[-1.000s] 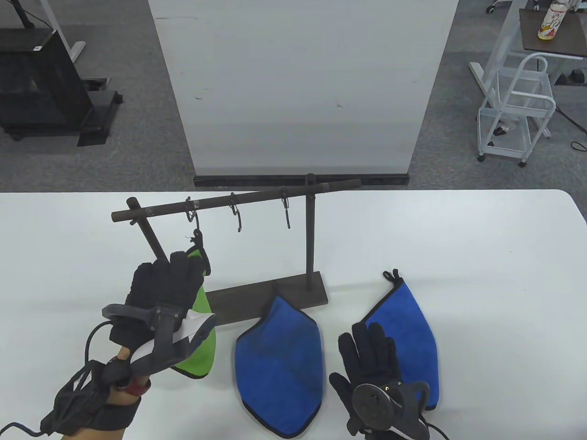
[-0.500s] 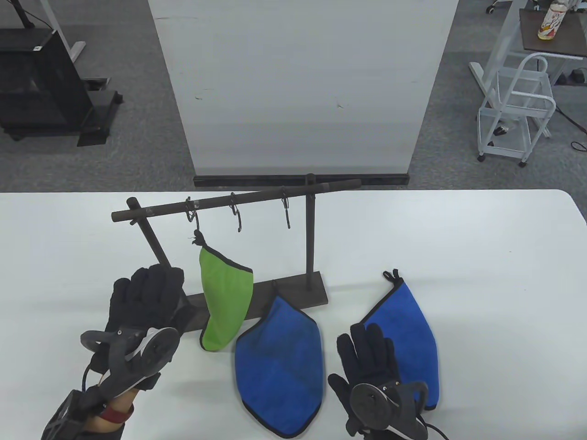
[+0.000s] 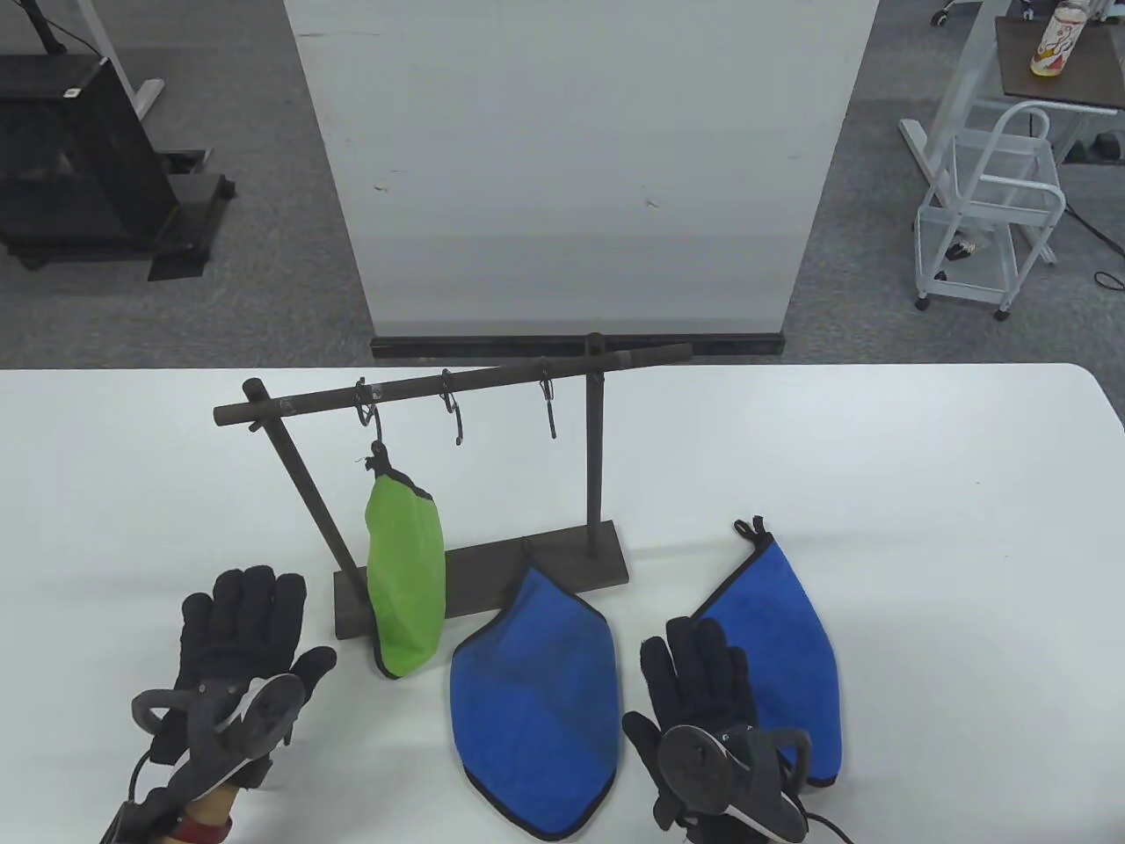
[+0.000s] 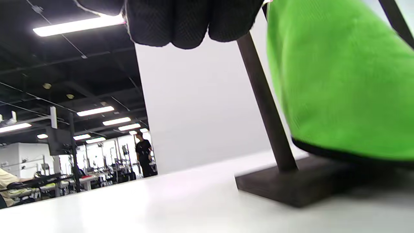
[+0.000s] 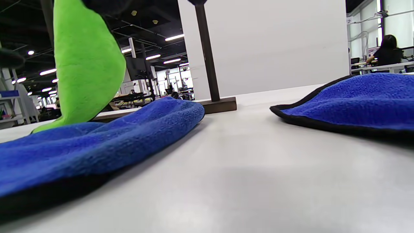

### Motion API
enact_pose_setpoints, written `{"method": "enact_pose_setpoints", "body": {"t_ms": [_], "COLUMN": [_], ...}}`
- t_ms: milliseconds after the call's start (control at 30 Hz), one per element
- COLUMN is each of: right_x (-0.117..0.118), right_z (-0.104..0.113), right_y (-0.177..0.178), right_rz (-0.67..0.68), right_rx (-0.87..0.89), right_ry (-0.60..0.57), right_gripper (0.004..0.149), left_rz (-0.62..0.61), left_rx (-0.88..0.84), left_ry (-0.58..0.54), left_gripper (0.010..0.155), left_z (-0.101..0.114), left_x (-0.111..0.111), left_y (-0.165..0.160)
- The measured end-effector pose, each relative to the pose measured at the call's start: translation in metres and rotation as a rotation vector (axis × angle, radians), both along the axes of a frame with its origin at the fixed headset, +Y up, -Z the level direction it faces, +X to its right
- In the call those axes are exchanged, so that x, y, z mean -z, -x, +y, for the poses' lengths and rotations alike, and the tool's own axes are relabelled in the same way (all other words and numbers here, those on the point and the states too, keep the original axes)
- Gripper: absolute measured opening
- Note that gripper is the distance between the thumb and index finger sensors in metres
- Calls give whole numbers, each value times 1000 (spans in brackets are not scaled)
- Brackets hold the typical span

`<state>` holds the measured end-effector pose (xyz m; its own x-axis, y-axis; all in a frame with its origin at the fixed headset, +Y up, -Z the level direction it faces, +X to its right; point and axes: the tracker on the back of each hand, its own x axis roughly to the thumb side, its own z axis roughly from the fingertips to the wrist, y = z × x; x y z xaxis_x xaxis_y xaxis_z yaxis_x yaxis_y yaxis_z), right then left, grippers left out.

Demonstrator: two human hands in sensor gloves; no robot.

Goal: Hook hand towel onto s-hook

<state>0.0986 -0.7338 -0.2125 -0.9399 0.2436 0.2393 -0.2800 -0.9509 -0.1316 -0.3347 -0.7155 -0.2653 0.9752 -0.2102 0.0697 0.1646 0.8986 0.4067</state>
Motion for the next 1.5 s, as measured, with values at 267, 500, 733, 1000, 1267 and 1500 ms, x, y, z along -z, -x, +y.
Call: {"method": "enact_pose_setpoints", "body": {"t_ms": [267,500,733,1000,1267,1500], "right_x": [16,43,89,135,140,146], "right_z": [8,68,96,38,0,-14], "right_y": [15,59,100,122,137,141], "right_rz": [-25,3,-67,-173,-220,-242], "right_rx": [-7,43,-26,-235,-367,-396], "right_ry": [45,-61,-2,298,334,282], "right_gripper": [72,73,68,69,72,57], "left_rz": [-54,-33,-49,-51,-79,-70], "left_rx": [-75,-133,-163,-178,-167,-177], "left_ry": [-3,1,47,49,77,85], "left_gripper": [82,82,81,81,81,80], "left_z": [6,11,8,8,3,4], "left_x": [-5,-5,-1,-1,0,0], "left_y": [-2,9,14,17,9,10]}}
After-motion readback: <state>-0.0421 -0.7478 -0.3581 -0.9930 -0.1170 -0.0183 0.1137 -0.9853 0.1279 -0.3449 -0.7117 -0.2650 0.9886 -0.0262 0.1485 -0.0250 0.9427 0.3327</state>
